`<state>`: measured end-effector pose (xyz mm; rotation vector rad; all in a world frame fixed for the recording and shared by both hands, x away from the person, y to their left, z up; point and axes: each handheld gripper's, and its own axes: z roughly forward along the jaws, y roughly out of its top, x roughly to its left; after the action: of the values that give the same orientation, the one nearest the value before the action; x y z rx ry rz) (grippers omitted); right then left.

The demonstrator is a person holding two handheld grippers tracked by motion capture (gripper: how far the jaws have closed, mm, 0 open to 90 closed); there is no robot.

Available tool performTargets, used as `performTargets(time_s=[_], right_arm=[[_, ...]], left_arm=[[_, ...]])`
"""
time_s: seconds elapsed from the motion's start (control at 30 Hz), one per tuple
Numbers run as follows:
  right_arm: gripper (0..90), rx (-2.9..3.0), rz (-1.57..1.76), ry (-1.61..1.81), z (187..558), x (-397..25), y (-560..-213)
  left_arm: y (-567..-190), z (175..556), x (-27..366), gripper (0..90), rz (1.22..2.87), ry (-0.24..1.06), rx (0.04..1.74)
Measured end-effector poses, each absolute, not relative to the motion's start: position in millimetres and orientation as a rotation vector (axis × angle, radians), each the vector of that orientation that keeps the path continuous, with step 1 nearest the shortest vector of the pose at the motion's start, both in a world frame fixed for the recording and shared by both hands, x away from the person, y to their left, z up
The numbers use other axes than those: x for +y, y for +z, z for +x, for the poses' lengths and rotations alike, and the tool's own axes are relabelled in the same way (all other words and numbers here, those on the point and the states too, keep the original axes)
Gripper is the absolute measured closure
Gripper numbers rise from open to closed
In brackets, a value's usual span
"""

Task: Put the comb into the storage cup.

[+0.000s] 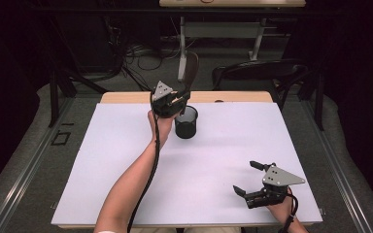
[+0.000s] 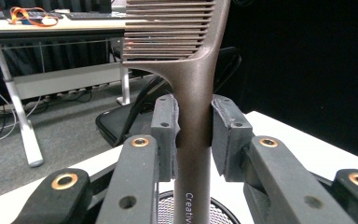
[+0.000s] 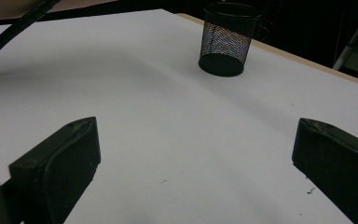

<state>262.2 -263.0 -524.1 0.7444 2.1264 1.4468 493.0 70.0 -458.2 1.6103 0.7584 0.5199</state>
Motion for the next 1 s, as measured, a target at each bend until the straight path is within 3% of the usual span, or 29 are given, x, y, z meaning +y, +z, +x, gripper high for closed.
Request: performTargets(time_s=[1.0], right_arm=[[0.8,2.126,0.747,1.45,262,-263,-524]], left_arm=[[-475,496,68,72.6,1.659,0.525,0.752]])
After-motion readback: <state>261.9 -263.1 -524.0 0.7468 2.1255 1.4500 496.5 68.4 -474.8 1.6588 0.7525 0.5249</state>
